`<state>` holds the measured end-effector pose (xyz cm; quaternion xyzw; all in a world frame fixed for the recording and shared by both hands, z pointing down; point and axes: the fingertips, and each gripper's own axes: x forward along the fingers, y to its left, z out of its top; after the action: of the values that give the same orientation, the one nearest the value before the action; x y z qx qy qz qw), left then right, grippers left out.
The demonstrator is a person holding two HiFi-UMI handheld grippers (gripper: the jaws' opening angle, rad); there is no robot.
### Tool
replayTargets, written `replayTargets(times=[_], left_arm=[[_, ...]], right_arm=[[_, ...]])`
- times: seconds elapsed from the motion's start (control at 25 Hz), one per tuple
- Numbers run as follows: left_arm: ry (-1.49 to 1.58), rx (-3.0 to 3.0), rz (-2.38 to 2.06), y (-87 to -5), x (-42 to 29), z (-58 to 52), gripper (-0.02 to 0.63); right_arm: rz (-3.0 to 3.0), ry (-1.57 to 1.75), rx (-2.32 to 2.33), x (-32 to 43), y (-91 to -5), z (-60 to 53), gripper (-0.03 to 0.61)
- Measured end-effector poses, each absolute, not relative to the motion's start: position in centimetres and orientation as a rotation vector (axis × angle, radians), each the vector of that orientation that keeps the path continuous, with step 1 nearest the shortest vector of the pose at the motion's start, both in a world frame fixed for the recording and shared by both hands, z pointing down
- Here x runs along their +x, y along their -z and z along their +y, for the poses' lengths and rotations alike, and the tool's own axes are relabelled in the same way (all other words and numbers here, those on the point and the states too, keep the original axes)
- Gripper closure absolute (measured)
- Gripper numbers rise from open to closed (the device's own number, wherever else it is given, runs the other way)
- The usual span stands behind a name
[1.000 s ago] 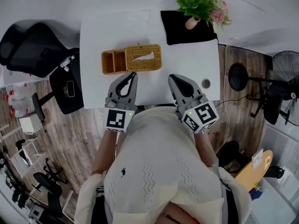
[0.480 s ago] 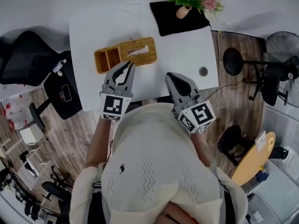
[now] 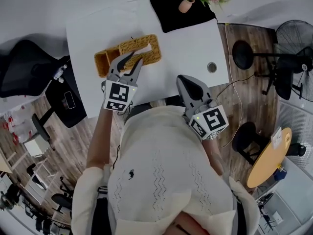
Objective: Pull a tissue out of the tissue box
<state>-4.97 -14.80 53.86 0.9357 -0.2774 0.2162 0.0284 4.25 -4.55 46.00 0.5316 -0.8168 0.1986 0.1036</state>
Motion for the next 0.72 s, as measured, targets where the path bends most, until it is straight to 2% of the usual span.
replayTargets(times=[0.72], left_arm=[[-0.935,2.78,-0.67,-61.5,-4.2,-18.7,0.497]], right_arm=[[-2.313,-0.626,1.646,5.7,-46.8,-4.4,0.577]])
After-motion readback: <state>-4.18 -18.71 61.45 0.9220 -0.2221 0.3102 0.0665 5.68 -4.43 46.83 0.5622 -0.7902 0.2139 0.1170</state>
